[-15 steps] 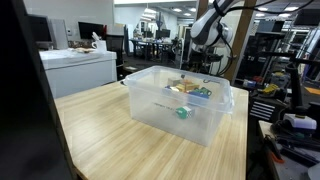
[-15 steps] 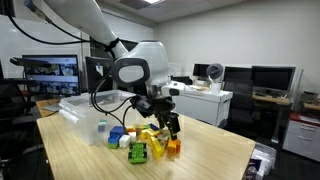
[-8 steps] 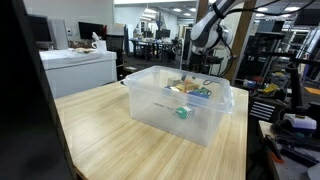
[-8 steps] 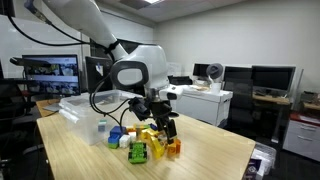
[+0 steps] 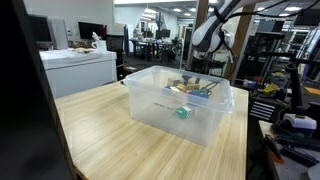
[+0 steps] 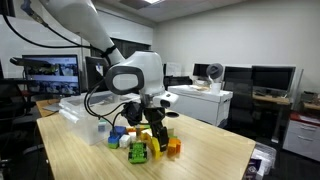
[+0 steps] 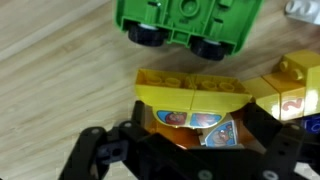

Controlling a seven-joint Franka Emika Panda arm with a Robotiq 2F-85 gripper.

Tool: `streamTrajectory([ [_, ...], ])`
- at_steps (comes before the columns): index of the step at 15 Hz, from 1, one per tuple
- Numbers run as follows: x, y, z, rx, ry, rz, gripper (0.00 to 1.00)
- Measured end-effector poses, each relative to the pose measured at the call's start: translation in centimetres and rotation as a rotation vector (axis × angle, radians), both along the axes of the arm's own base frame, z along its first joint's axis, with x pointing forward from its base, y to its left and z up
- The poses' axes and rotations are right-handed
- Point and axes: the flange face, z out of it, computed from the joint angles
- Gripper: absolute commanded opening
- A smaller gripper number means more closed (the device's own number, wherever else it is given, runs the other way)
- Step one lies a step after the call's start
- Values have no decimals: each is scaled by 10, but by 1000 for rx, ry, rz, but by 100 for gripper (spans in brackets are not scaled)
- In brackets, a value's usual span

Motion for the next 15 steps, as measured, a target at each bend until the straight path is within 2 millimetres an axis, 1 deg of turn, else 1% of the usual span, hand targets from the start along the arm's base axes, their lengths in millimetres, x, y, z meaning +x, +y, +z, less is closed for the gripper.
streamTrajectory([
  [2,-5,-3,-2,-13,21,-17,100],
  [6,-27,-14,-13,-50,87,-44,100],
  [8,-34,-20,-16,-61,106,-53,100],
  [11,-35,-20,-17,-62,109,-52,100],
  [15,-29,-14,-17,-61,107,-46,100],
])
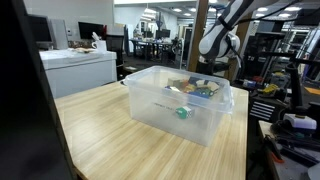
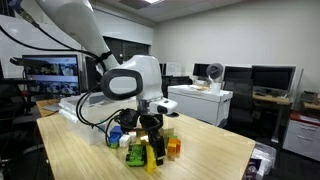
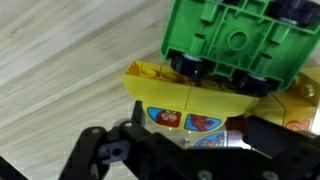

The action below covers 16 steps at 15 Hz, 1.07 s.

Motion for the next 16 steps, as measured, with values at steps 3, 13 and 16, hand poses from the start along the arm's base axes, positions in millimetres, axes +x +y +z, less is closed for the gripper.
streamTrajectory([
  [3,8,10,0,4,-9,-26,100],
  [13,29,29,1,9,-44,-47,100],
  [16,29,27,2,6,-49,-50,100],
])
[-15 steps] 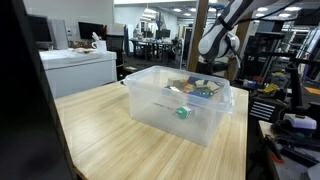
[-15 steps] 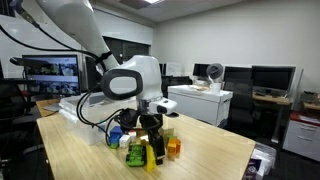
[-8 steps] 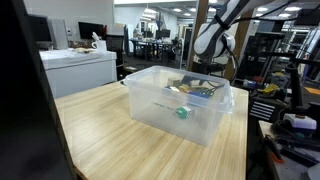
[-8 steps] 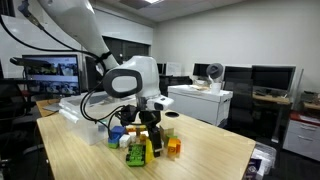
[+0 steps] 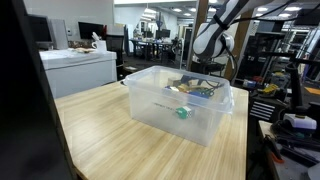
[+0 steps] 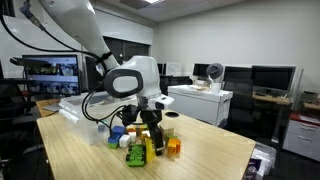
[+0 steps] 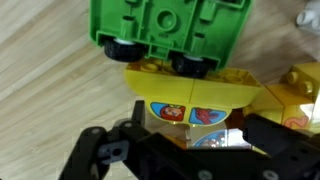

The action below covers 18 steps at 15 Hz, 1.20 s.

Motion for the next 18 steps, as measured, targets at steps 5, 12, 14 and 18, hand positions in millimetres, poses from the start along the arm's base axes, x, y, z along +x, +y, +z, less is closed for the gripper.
streamTrajectory([
  [5,-3,-5,-2,-3,5,-10,46],
  [12,-11,-17,1,-14,7,-31,1],
  [14,-11,-20,3,-17,4,-35,0],
  [18,-8,-21,5,-21,-2,-33,0],
])
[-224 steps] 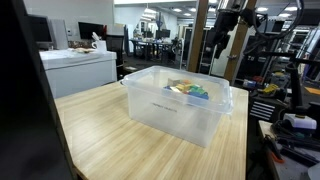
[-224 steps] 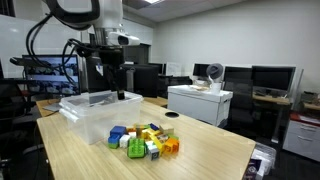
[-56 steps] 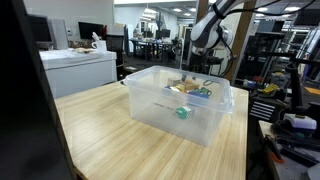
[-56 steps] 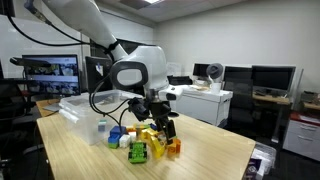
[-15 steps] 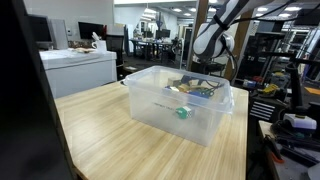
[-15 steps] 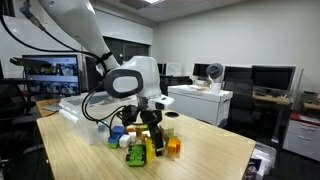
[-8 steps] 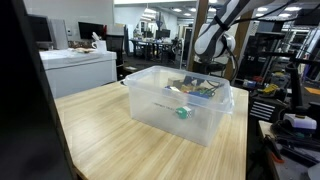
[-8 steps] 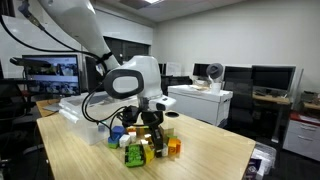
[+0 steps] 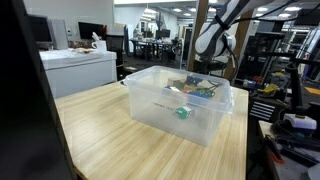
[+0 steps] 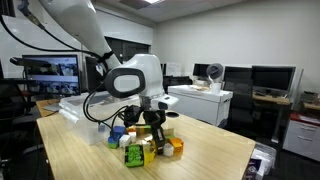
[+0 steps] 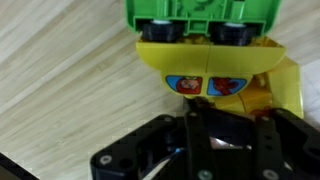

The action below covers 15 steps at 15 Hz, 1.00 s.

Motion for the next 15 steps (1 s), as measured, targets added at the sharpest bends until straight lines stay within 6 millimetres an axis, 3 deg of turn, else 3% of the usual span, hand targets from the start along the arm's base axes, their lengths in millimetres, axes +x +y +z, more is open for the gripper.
streamTrajectory([
  [6,9,6,3,2,-14,12,0],
  [11,33,13,28,-11,-72,37,1],
  [12,35,14,34,-14,-83,40,26],
  [13,36,14,41,-17,-93,41,27],
  [15,36,14,47,-19,-101,41,39],
])
